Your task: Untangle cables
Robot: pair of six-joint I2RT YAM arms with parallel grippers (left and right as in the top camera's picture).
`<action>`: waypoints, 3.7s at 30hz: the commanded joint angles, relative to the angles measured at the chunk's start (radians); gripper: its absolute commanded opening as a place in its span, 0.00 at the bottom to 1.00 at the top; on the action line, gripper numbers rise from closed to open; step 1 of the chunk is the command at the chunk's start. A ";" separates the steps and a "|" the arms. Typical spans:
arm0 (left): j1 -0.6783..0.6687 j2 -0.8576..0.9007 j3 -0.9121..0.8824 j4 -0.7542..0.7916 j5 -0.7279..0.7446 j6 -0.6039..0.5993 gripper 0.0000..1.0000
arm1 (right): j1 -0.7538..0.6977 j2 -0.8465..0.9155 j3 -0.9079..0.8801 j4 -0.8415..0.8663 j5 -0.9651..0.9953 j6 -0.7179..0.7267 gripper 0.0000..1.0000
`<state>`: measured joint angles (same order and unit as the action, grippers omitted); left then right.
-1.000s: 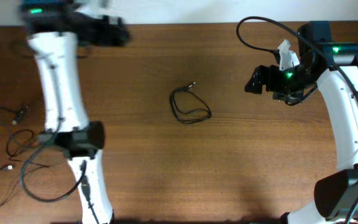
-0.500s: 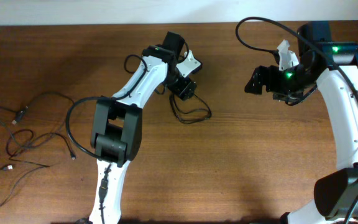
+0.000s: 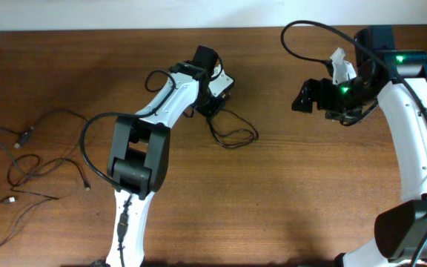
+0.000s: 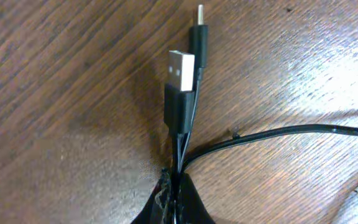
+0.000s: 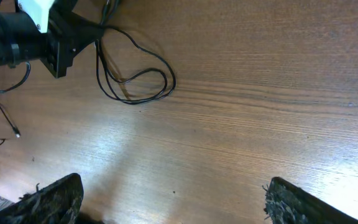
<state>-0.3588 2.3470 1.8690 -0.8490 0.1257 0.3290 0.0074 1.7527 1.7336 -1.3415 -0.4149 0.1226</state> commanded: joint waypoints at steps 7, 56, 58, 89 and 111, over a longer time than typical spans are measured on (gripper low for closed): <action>0.171 -0.613 0.153 0.045 -0.148 -0.120 0.00 | 0.006 0.006 0.003 -0.006 0.008 -0.011 0.95; 0.741 -0.141 1.264 -0.838 0.304 -0.370 0.99 | 0.071 -0.580 0.109 -0.278 0.158 -0.038 0.99; 0.741 -0.141 1.264 -0.839 0.304 -0.370 0.99 | 0.071 -0.577 0.109 -0.299 0.192 -0.037 0.99; 0.741 -0.141 1.264 -0.839 0.304 -0.370 0.99 | -0.027 -1.749 -1.728 1.276 0.277 -0.037 0.99; 0.738 -1.146 -0.334 -0.835 0.304 -0.370 1.00 | -0.027 -1.749 -1.728 1.276 0.277 -0.037 0.99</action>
<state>0.3782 1.3281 1.7592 -1.6844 0.4221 -0.0490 -0.0181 0.0120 0.0120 -0.0624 -0.1322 0.0795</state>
